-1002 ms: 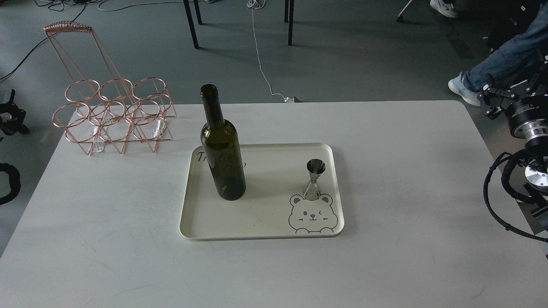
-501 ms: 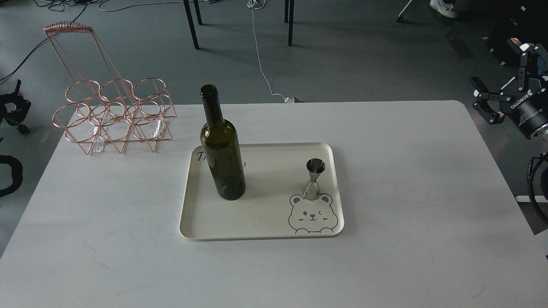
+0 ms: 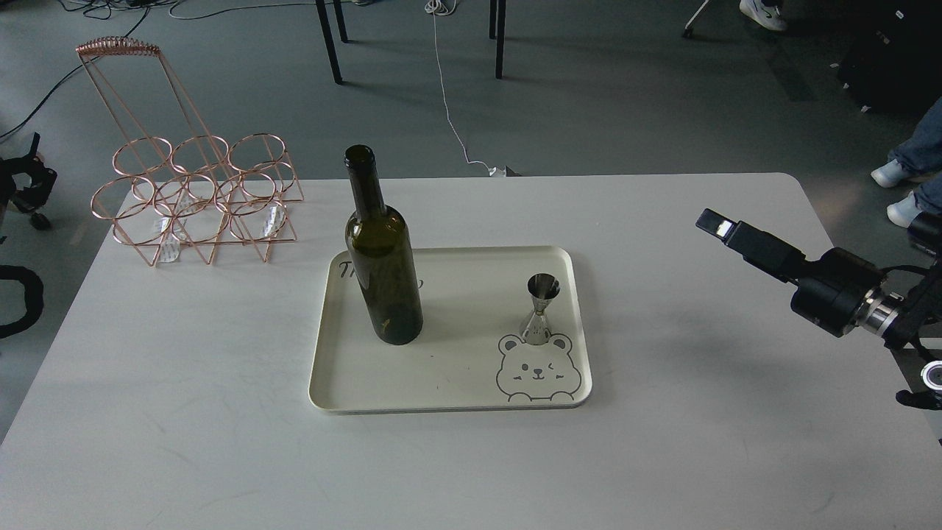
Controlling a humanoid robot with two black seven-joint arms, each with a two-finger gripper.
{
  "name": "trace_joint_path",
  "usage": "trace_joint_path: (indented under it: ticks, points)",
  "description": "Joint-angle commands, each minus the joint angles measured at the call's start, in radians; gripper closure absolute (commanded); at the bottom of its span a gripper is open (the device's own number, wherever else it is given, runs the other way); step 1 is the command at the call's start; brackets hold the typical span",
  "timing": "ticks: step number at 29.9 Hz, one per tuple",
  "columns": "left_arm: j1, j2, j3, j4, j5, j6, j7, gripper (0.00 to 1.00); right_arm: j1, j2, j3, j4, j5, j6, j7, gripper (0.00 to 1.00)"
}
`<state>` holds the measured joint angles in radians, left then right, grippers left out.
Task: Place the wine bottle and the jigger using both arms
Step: 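Reach the right gripper to the metal jigger and grasp it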
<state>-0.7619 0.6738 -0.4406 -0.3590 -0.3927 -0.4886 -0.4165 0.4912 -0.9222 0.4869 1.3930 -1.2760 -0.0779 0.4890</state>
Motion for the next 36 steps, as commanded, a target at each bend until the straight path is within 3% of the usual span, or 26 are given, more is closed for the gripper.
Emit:
trace_joint_path:
  ticks: [1,13,19,24,31,36]
  points:
    - [0.001,0.001,0.002,0.0,0.0,0.0,-0.002,0.01,-0.002,0.064,-0.082,-0.012,-0.176,-0.103,0.0,0.02]
    - [0.004,-0.002,0.0,0.0,0.0,0.0,-0.005,0.01,0.072,0.371,-0.195,-0.314,-0.526,-0.23,0.0,0.07]
    - [0.012,0.003,-0.001,0.005,0.0,0.0,-0.005,0.01,0.176,0.492,-0.323,-0.452,-0.546,-0.304,0.0,0.18]
    - [0.012,0.007,-0.001,0.009,-0.001,0.0,-0.005,0.01,0.25,0.595,-0.381,-0.546,-0.548,-0.336,0.0,0.2]
    - [0.012,0.012,-0.001,0.011,-0.001,0.0,-0.008,0.01,0.287,0.621,-0.404,-0.578,-0.548,-0.338,0.0,0.3]
    - [0.012,0.013,-0.001,0.011,-0.001,0.0,-0.008,0.01,0.285,0.622,-0.426,-0.574,-0.549,-0.342,0.0,0.32]
